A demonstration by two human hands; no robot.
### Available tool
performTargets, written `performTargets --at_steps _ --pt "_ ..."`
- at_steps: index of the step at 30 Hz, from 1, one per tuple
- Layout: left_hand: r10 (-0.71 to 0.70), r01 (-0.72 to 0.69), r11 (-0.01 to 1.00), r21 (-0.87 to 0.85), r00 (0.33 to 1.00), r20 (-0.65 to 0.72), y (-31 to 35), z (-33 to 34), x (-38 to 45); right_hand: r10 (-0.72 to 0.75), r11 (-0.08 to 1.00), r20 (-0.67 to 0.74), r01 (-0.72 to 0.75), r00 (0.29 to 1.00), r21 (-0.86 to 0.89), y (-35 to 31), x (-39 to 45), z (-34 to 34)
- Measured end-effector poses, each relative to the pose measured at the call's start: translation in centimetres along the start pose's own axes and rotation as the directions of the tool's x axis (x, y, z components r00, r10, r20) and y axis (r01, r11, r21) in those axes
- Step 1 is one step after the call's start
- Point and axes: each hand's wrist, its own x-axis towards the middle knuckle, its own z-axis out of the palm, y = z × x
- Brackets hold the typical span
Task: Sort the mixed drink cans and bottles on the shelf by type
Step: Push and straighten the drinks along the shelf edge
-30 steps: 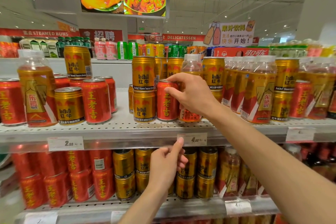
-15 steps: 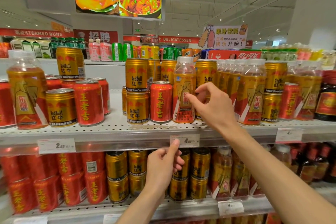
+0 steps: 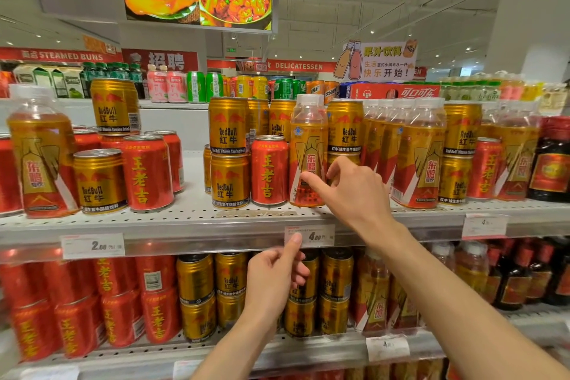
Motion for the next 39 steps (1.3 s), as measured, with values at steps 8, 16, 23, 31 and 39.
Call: performTargets --at_steps 8,16,23,31,39 --pt "0.001 -0.001 1.0 -0.004 1.0 0.015 0.0 0.6 0.1 0.033 0.997 -0.02 -0.032 0.999 0.064 3.1 0.0 -1.0" --pt "-0.002 0.002 1.0 -0.004 1.0 0.011 0.0 0.7 0.1 0.179 0.953 0.129 -0.205 0.975 0.225 4.7 0.4 -1.0" --pt "-0.006 0.006 1.0 -0.006 1.0 0.012 0.0 0.7 0.1 0.178 0.922 0.226 -0.242 0.958 0.302 4.5 0.5 -1.4" --pt "-0.006 0.006 1.0 0.004 1.0 0.005 0.0 0.7 0.2 0.171 0.932 0.189 -0.221 0.967 0.287 4.5 0.3 -1.3" --pt "-0.01 0.01 1.0 0.005 1.0 0.001 0.0 0.7 0.1 0.164 0.94 0.185 -0.211 0.969 0.269 4.3 -0.1 -1.1"
